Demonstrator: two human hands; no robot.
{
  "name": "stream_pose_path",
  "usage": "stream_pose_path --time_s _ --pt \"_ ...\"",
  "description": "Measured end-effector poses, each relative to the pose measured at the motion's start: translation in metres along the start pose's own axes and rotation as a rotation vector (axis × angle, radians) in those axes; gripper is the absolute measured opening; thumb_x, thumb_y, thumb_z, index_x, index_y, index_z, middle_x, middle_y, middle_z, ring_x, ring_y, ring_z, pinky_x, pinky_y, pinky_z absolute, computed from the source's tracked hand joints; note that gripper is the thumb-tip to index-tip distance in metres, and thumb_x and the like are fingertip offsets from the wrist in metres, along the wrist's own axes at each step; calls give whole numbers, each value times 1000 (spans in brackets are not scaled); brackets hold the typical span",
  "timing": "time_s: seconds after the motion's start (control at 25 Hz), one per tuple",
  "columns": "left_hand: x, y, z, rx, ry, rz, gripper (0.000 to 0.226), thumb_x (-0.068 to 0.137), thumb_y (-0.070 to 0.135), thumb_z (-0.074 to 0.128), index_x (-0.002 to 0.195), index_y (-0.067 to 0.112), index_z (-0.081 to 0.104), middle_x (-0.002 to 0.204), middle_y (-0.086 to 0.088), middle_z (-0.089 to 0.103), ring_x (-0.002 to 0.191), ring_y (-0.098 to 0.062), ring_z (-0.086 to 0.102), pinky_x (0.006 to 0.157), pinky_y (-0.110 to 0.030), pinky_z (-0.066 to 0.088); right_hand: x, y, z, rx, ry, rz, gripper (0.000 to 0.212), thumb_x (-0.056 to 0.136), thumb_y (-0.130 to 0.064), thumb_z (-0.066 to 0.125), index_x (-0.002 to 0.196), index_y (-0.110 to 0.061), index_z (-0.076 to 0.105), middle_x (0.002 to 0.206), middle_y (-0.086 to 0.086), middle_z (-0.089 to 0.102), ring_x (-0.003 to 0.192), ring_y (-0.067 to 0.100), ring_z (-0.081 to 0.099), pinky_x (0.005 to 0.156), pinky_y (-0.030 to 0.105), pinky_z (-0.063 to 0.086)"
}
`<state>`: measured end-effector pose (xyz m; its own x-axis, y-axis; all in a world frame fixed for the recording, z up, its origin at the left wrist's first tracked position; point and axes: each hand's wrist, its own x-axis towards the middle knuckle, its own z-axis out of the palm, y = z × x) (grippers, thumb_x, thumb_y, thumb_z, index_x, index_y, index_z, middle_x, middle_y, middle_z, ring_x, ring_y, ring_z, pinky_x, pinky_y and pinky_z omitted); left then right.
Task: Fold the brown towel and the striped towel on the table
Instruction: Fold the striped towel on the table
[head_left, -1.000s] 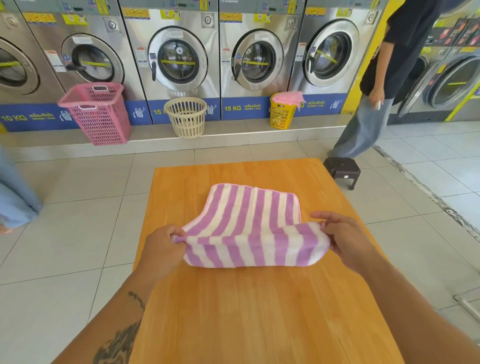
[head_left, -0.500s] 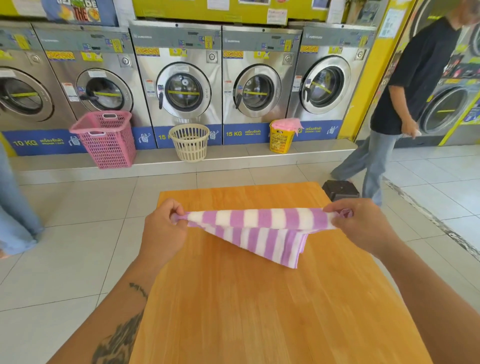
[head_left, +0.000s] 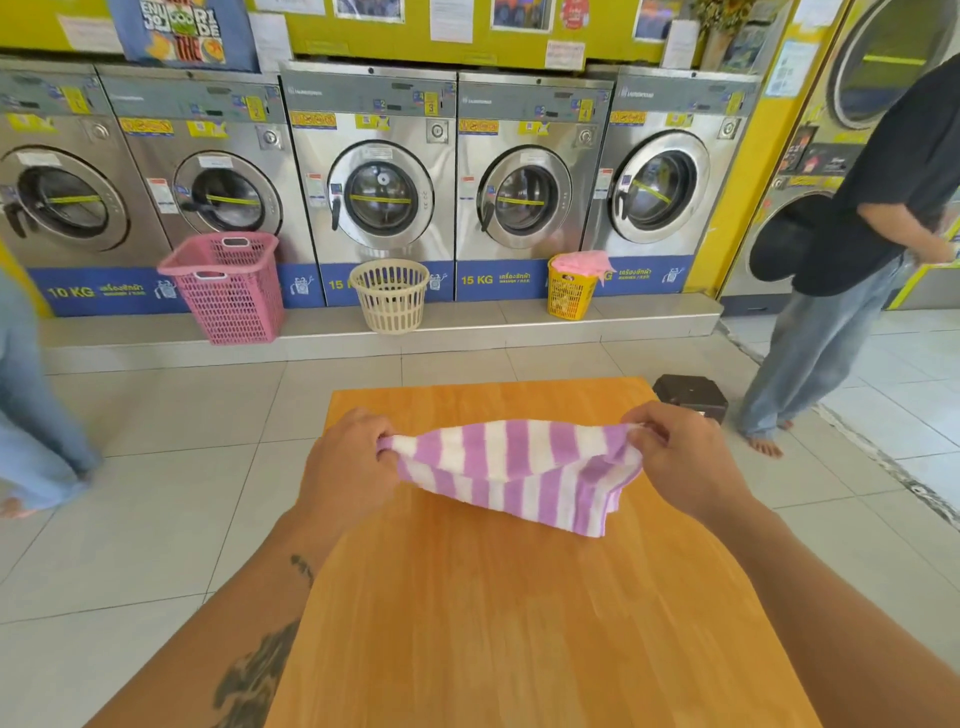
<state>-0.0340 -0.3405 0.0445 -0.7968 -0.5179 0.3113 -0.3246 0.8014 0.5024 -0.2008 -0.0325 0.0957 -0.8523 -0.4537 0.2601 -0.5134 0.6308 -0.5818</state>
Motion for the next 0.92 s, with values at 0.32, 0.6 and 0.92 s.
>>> stream_pose_path --time_s 0.32,0.6,0.92 --pt "72 19 -40 77 63 -43 20 70 0 59 71 19 54 72 1 56 70 -26 55 57 -33 42 62 -8 -25 128 140 68 11 93 -15 64 83 -17 68 72 1 68 71 23 62 65 27 41" --pt "29 2 -18 -53 -55 241 24 61 5 49 66 23 36 74 3 49 66 -24 47 52 -38 37 28 19 -15 94 -103 96 20 91 -7 64 79 -21 71 77 -3 72 73 17 64 67 33 50" --pt "-72 -47 30 6 -844 -193 13 84 12 48 86 25 45 81 3 50 66 -15 38 57 -29 32 -38 78 42 -50 -609 350 25 87 -6 57 79 -25 71 83 4 68 75 21 62 67 36 49"
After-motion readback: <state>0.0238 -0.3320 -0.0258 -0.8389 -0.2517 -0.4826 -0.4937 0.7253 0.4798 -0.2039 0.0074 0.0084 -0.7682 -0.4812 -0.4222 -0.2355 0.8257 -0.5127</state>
